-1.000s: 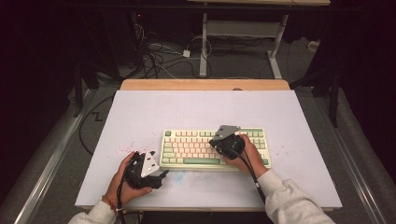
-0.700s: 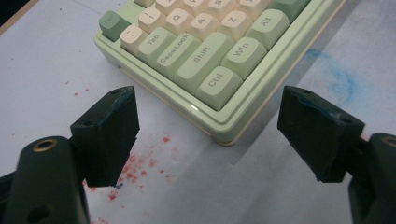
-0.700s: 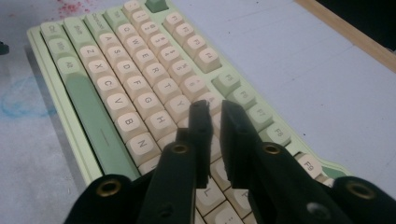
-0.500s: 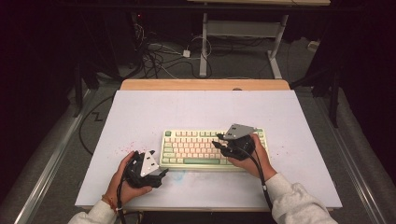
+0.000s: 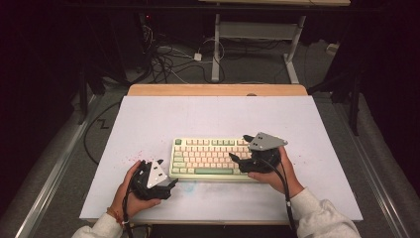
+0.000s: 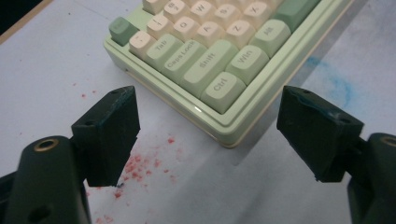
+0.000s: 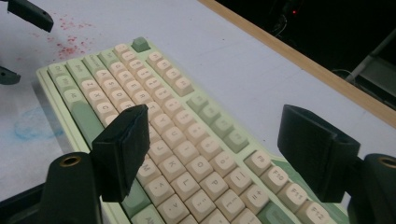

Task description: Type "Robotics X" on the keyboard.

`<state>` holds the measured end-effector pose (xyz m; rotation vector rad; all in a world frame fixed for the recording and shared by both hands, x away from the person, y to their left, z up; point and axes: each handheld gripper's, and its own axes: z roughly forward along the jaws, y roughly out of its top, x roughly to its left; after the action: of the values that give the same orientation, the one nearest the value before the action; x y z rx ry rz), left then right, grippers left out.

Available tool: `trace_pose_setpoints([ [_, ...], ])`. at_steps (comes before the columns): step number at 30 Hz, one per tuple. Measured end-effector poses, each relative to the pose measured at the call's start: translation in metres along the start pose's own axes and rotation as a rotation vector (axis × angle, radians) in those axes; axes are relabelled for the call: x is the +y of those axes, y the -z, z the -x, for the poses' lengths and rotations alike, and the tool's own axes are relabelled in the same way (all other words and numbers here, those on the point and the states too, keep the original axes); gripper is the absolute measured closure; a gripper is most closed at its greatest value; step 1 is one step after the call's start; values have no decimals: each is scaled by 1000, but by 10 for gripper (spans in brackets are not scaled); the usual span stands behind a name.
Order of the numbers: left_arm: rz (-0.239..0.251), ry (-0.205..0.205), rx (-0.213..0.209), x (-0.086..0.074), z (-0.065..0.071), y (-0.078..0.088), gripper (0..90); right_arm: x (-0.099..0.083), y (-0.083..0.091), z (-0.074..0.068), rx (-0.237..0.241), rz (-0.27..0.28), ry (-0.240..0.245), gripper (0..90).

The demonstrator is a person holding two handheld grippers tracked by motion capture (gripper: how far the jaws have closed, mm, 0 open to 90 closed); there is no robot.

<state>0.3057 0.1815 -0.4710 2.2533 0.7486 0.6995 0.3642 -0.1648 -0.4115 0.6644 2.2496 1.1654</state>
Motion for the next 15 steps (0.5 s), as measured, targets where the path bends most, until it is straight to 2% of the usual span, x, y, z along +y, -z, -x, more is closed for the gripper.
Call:
trace_pose_setpoints([
  [4, 23, 21, -19, 0, -2, 3, 198, -4, 11, 3, -25, 22, -15, 244],
  [6, 21, 18, -18, 0, -2, 3, 198, -7, 14, 3, -46, 26, -8, 247],
  [12, 34, 17, -17, 1, -1, 5, 200, -20, 28, 3, -68, 37, 15, 250],
  [15, 53, 21, -13, 3, -2, 9, 254, -26, 35, 4, -87, 35, 22, 250],
])
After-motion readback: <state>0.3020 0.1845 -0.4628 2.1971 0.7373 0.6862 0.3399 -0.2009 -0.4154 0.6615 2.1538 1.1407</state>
